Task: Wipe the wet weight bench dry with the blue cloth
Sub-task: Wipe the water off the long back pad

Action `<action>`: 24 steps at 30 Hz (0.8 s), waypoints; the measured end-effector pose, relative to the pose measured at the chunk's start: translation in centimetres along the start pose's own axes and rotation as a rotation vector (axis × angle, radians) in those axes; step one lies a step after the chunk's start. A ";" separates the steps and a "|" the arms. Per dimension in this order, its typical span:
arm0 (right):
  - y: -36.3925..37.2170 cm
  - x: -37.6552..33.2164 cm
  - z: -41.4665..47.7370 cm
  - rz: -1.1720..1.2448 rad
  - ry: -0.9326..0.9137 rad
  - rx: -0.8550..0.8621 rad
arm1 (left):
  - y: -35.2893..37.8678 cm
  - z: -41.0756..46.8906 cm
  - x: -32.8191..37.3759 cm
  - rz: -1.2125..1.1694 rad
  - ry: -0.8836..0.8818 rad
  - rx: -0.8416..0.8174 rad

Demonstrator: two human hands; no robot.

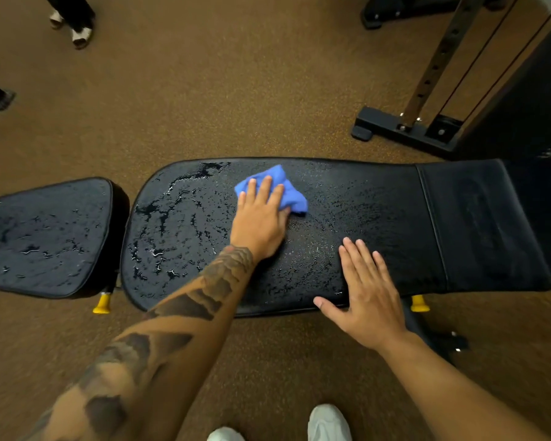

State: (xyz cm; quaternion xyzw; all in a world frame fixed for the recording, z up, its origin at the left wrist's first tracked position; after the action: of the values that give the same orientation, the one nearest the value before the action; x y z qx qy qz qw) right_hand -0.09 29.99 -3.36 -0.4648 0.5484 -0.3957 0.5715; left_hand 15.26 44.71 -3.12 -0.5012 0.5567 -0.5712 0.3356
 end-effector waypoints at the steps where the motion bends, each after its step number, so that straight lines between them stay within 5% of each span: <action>1: 0.1 0.0 0.0 -0.003 0.001 -0.008 | -0.1 -0.7 -1.6 -0.016 -0.047 0.002; 4: 0.1 0.0 -0.1 -0.008 0.003 -0.020 | 0.0 -5.3 -3.6 -0.062 -0.121 0.040; 9: 0.2 0.1 0.1 0.007 0.003 -0.014 | 2.4 -13.9 3.5 -0.093 0.030 -0.015; 14: 0.2 0.4 0.1 0.040 0.007 0.028 | 3.4 -8.2 8.5 -0.083 0.126 -0.052; 19: 0.2 0.3 0.1 0.005 0.014 0.013 | 1.6 -3.6 3.4 -0.053 0.004 -0.058; 24: 0.3 0.3 0.0 -0.016 0.006 -0.027 | 1.0 -10.6 -4.0 -0.123 -0.183 0.011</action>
State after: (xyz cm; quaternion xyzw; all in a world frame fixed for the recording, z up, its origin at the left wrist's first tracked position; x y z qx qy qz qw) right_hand -0.07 29.79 -3.77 -0.4757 0.5518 -0.3943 0.5602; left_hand 6.12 51.53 -3.63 -0.5826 0.4890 -0.5455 0.3520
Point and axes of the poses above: each hand's wrist, its own z-axis towards the middle knuckle, its own y-axis out of the palm, x = y × z, the point moved 10 cm from there along z, towards the middle knuckle
